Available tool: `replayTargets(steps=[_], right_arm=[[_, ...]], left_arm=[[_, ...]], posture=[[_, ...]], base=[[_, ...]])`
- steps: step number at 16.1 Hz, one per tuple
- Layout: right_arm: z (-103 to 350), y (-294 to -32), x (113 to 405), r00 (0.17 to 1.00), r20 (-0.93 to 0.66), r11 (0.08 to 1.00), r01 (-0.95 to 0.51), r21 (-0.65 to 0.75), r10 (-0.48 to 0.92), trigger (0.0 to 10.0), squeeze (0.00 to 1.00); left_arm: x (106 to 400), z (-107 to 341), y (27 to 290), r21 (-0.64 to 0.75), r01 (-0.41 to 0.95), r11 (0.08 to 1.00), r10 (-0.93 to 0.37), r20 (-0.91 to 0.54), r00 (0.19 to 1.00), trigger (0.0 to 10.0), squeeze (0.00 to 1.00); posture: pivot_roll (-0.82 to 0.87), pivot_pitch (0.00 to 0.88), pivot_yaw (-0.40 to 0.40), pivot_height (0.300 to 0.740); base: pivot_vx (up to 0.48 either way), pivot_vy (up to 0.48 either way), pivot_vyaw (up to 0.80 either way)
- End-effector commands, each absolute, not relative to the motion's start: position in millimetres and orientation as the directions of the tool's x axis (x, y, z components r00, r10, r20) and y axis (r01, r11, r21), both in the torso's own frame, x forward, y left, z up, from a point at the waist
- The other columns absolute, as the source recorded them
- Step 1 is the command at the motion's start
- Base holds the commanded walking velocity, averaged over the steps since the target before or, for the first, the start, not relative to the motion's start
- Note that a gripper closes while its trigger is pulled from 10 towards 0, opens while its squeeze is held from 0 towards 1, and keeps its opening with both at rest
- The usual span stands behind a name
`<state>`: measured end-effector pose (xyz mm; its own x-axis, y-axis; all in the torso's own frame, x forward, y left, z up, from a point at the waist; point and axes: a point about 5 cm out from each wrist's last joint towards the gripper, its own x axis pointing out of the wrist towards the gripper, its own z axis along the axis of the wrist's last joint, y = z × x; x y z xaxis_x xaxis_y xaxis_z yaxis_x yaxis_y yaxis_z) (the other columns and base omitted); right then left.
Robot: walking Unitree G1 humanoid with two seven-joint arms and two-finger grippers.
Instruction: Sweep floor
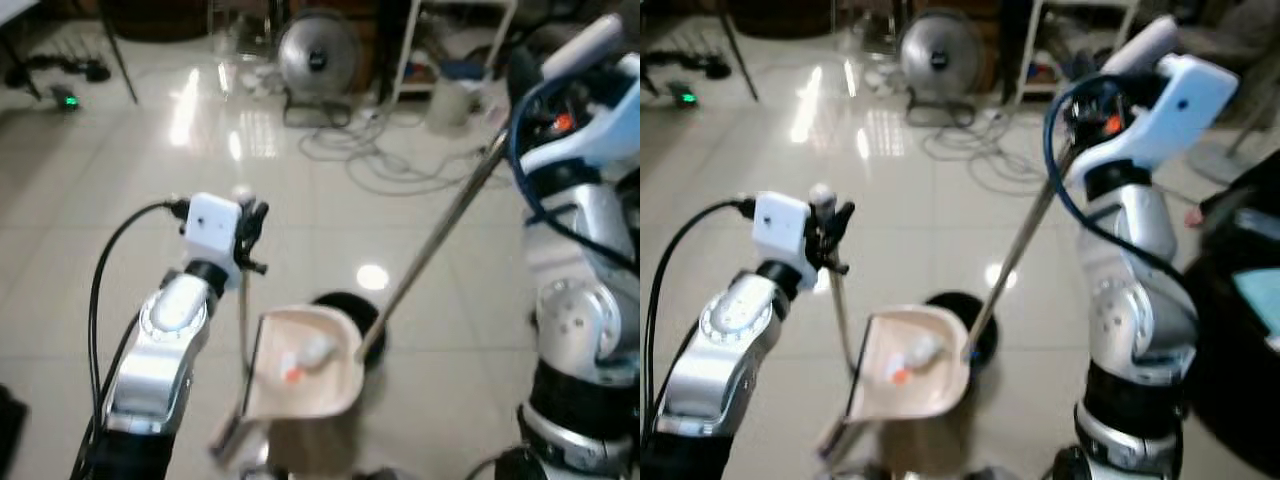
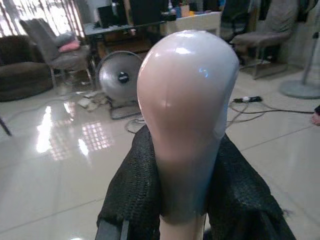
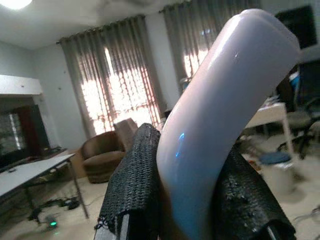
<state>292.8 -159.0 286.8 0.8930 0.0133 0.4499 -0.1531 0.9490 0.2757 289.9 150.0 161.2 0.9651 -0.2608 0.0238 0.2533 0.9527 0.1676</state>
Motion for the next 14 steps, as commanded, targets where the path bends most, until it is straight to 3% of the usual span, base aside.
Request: replayTargets(steps=[1,3,6,14], right_arm=[[298.8,-155.5,289.3,0.86,0.51,0.935,-0.198,0.292,0.023,10.0,0.0],[299.5,-158.8,289.2,0.857,0.514,0.937,-0.192,0.291,0.016,10.0,0.0],[300.1,-163.6,289.2,0.856,0.518,0.94,-0.181,0.289,0.005,10.0,0.0],[298.3,-172.3,291.2,0.86,0.51,0.945,-0.152,0.289,-0.018,10.0,0.0]], left_arm=[[291.2,169.2,152.7,0.175,0.245,0.954,-0.258,0.06,0.964,10.0,0.0],[294.1,165.0,159.3,0.138,0.215,0.967,-0.218,0.006,0.976,10.0,0.0],[296.3,168.6,167.1,0.179,0.166,0.97,-0.176,0.039,0.984,10.0,0.0],[296.3,172.3,168.4,0.203,0.149,0.968,-0.167,0.072,0.983,10.0,0.0]], posture=[[0.04,0.065,0.004,0.74],[0.04,0.064,0.005,0.74],[0.04,0.066,0.006,0.74],[0.04,0.076,0.002,0.74]], base=[[0.0,-0.48,0.0],[0.0,0.24,0.0],[0.0,0.48,0.0],[0.0,0.0,0.0]])
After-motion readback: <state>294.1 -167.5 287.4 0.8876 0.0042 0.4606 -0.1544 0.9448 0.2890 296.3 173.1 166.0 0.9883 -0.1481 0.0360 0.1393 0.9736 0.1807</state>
